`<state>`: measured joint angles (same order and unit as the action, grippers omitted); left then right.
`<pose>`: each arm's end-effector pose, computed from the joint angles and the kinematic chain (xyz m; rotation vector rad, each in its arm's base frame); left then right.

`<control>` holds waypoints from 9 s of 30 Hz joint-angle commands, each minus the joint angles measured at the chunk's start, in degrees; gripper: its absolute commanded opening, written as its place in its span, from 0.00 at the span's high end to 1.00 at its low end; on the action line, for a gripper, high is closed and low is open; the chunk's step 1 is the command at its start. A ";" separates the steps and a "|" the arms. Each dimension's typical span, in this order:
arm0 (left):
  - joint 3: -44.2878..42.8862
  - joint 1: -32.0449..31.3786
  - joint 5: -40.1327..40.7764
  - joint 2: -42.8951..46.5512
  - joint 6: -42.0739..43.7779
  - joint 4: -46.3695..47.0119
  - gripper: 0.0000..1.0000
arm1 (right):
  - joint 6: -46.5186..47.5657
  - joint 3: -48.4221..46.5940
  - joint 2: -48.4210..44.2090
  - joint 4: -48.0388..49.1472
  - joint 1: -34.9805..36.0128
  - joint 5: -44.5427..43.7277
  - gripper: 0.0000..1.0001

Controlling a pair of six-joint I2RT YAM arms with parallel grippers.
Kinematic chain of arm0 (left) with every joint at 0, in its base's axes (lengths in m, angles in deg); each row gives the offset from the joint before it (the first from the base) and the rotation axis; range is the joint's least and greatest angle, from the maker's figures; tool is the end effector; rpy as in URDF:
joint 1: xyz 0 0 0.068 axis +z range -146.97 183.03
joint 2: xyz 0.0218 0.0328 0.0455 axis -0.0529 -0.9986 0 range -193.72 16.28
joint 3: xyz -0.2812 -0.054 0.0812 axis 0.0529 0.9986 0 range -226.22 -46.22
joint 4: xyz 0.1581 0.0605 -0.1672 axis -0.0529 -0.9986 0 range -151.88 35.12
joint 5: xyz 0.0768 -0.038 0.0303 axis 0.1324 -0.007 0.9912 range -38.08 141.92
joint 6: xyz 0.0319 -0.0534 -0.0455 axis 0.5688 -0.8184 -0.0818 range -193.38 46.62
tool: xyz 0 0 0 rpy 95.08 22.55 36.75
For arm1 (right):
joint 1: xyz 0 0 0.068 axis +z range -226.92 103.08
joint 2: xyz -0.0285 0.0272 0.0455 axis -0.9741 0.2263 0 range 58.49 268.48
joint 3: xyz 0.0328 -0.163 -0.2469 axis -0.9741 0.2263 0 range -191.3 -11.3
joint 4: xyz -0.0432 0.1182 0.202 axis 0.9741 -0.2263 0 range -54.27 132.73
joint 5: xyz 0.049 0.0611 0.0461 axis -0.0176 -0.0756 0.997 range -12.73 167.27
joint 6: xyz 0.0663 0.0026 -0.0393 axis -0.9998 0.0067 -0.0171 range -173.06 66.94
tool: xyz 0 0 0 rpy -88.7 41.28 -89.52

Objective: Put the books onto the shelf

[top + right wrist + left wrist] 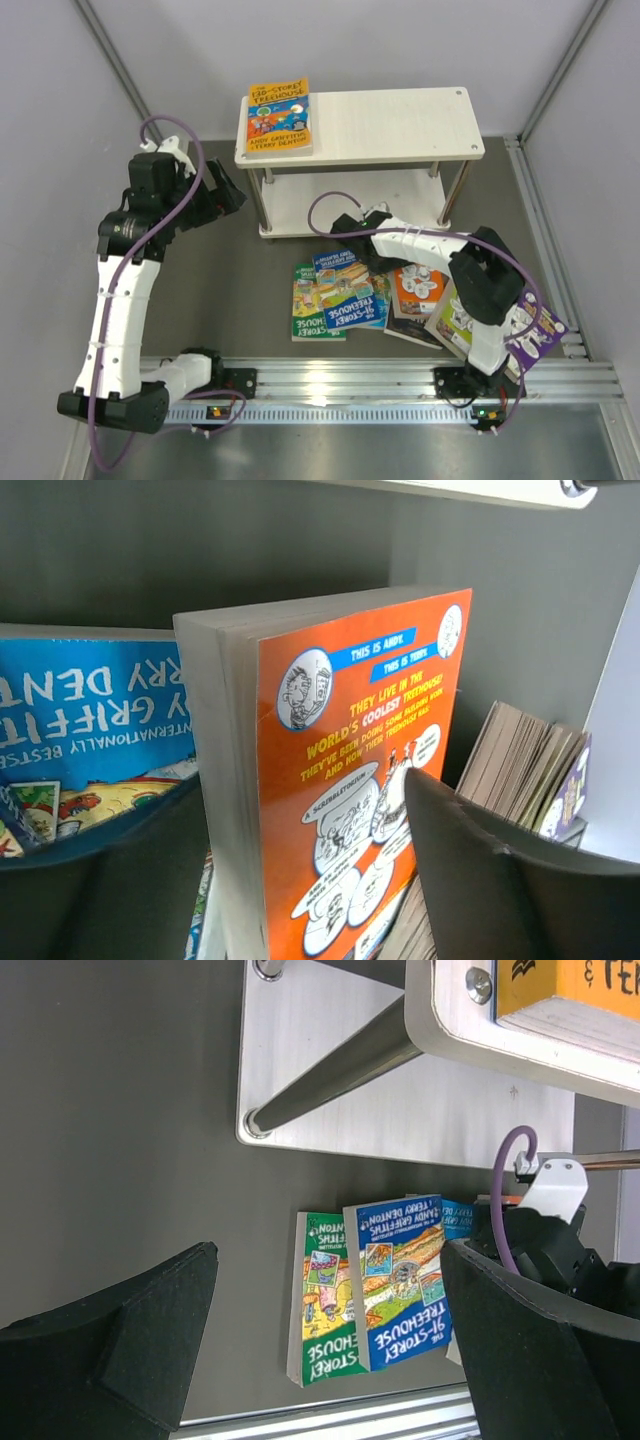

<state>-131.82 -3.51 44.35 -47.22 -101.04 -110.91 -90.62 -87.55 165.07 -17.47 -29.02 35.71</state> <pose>0.1850 -0.0299 0.4333 -0.3264 2.1733 -0.4828 0.2478 0.2093 0.2088 -0.2354 2.5513 -0.7221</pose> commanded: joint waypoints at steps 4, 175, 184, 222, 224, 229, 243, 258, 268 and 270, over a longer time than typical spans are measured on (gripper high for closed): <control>-0.09 -1.28 1.42 0.22 1.47 -0.39 0.02 | -1.73 -0.04 0.29 -0.44 1.49 -2.65 0.63; 50.62 -30.72 -20.79 -24.46 -23.84 54.96 0.04 | -12.43 45.65 -15.10 74.83 -14.77 64.83 0.00; 52.21 -30.63 -24.51 -29.22 -25.78 61.21 0.06 | -20.01 51.99 -12.27 90.27 -13.18 72.06 0.27; 7.03 -41.44 3.36 4.35 11.30 15.43 0.01 | -14.89 18.40 -54.19 43.93 -7.12 83.21 1.00; 6.77 -41.44 1.17 4.44 13.07 14.64 0.01 | -17.71 22.18 -57.27 50.16 -7.12 84.44 1.00; 3.78 -41.35 -2.97 4.79 13.77 15.42 0.01 | -28.53 28.00 -59.65 64.07 -6.94 92.00 1.00; 5.53 -40.83 -35.65 -3.56 4.91 20.87 0.24 | -30.38 24.57 -59.04 69.17 -6.86 94.04 1.00; -0.95 -40.65 -22.51 0.05 -1.17 19.83 1.00 | -23.79 8.43 -52.36 54.98 -9.49 86.32 0.07; -16.87 -39.77 13.69 0.05 -6.26 19.99 1.00 | -21.14 -5.05 -57.71 39.56 -26.27 75.84 0.00; -14.79 -39.69 24.64 2.32 -9.93 27.66 1.00 | -21.85 -4.35 -59.03 39.55 -28.90 74.36 0.00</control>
<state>-145.62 -43.49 48.15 -47.81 -105.04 -95.64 -112.08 -90.28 108.53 24.93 -54.57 113.78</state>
